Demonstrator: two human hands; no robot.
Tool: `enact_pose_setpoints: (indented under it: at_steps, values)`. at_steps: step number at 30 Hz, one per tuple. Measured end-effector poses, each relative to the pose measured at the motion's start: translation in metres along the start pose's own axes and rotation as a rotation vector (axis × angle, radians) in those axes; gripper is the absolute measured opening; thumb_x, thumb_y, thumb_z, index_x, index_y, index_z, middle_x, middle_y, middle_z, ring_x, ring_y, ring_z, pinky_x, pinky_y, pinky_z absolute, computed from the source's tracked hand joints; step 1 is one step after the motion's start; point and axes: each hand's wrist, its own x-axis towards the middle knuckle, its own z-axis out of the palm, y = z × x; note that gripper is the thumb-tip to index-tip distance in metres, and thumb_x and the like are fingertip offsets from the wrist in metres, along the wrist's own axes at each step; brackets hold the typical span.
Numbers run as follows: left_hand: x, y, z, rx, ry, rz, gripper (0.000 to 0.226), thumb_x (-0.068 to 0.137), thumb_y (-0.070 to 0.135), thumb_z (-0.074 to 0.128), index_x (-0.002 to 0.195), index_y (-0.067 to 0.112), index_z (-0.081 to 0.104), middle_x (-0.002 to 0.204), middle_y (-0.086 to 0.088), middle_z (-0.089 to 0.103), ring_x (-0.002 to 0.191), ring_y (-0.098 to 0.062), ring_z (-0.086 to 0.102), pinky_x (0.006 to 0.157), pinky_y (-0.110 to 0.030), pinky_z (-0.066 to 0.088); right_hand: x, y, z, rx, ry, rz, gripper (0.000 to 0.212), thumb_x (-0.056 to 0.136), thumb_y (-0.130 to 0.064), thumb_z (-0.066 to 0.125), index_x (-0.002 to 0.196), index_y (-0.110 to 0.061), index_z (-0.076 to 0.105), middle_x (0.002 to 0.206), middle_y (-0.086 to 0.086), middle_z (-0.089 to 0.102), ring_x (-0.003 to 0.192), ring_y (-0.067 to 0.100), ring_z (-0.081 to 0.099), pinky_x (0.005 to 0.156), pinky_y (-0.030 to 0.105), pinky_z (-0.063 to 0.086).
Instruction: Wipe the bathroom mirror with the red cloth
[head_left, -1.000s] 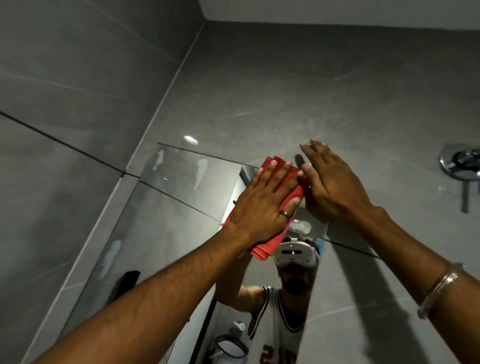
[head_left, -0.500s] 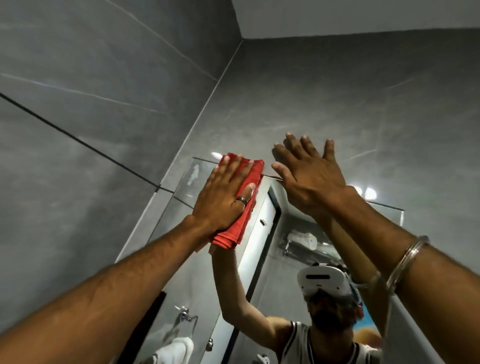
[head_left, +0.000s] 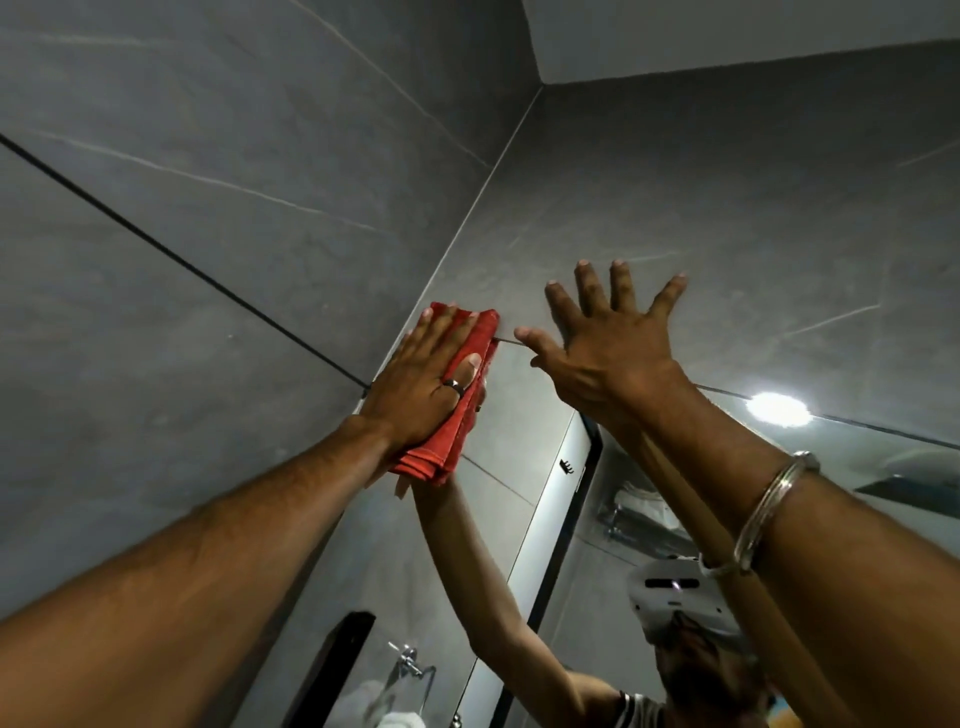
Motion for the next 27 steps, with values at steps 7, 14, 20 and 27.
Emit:
enact_pose_setpoints:
  at_steps: [7, 14, 20, 27]
  values:
    - [-0.013, 0.004, -0.001, 0.041, -0.031, -0.003, 0.066, 0.107, 0.051, 0.023, 0.163, 0.031, -0.006, 0.173, 0.002, -0.013, 0.158, -0.019, -0.018, 0.130, -0.049, -0.003, -0.008, -0.020, 0.002, 0.079, 0.038, 0.046, 0.092, 0.088, -0.086, -0.002, 0.164, -0.035, 0.001, 0.175, 0.005, -0.005, 0.161, 0.037, -0.006, 0.120, 0.074, -0.003]
    - [-0.062, 0.004, 0.001, 0.083, -0.056, 0.018, 0.069, 0.108, 0.047, 0.031, 0.164, 0.022, -0.001, 0.173, -0.005, -0.011, 0.159, -0.027, -0.015, 0.129, -0.048, -0.005, -0.081, -0.061, 0.025, 0.162, 0.205, -0.099, 0.086, 0.095, -0.078, 0.008, 0.165, -0.027, 0.013, 0.175, 0.010, 0.002, 0.162, 0.032, 0.000, 0.126, 0.066, 0.001]
    - [-0.138, -0.010, 0.008, 0.114, -0.125, -0.034, 0.076, 0.106, 0.047, 0.039, 0.164, 0.015, 0.001, 0.173, -0.010, -0.010, 0.160, -0.029, -0.013, 0.130, -0.054, 0.004, -0.149, -0.103, 0.044, 0.173, 0.251, -0.210, 0.081, 0.099, -0.073, 0.020, 0.165, -0.026, 0.020, 0.174, 0.011, 0.008, 0.162, 0.032, 0.004, 0.126, 0.066, 0.005]
    - [-0.225, -0.035, 0.018, 0.087, -0.153, -0.077, 0.076, 0.104, 0.061, 0.017, 0.163, 0.016, 0.003, 0.173, -0.011, -0.004, 0.160, -0.030, -0.006, 0.129, -0.056, 0.006, -0.209, -0.122, 0.044, 0.209, 0.150, -0.254, 0.080, 0.099, -0.071, 0.019, 0.165, -0.026, 0.015, 0.175, 0.012, 0.006, 0.162, 0.033, 0.005, 0.127, 0.063, 0.002]
